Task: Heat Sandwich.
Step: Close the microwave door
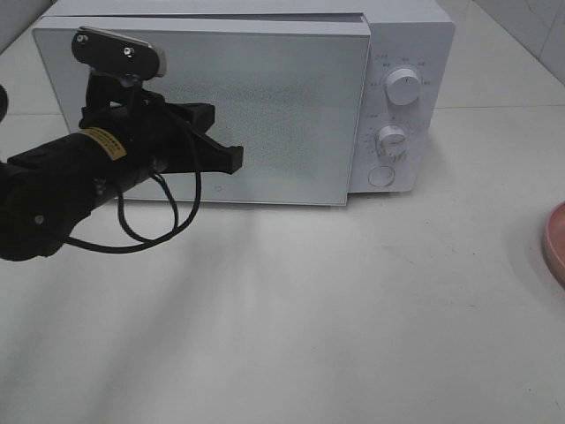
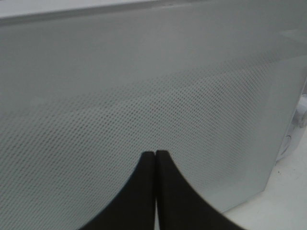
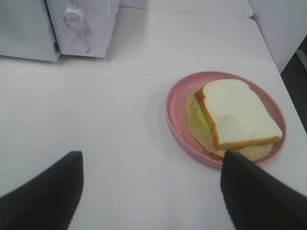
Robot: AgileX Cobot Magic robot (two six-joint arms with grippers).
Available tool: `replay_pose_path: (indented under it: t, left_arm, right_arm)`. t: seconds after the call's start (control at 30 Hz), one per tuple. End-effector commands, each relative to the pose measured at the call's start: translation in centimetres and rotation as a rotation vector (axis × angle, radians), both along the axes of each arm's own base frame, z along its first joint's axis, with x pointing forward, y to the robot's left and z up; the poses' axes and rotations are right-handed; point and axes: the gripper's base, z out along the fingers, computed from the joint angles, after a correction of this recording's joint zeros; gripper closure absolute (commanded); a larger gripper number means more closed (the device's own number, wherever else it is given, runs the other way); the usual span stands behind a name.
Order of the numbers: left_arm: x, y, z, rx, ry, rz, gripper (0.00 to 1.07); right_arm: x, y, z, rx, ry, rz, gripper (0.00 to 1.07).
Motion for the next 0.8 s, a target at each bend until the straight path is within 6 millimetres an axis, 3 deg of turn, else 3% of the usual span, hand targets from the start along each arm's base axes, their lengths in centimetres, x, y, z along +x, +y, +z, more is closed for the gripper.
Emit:
replay_pose_path:
  t: [0.03,0.27,0.8]
  left_arm:
    - [0.4,-1.0,0.4,-0.023,-0.021,-0.005,1.07]
    - [1.7,-4.0,0.3,-0.046,-0.032,-0.041,1.07]
    - [4.7,-6.8,0.4,-0.063,-0.022,-0.051,1.07]
  right_arm:
    - [-0.4,0.0,0.0,-0.009,-0.033,-0.002,0.31]
    - [-0.4,0.0,0.0,-0.009,-0.033,-0.002,0.31]
    - [-0.4,0.0,0.0,-0.009,-0.033,-0.002,0.31]
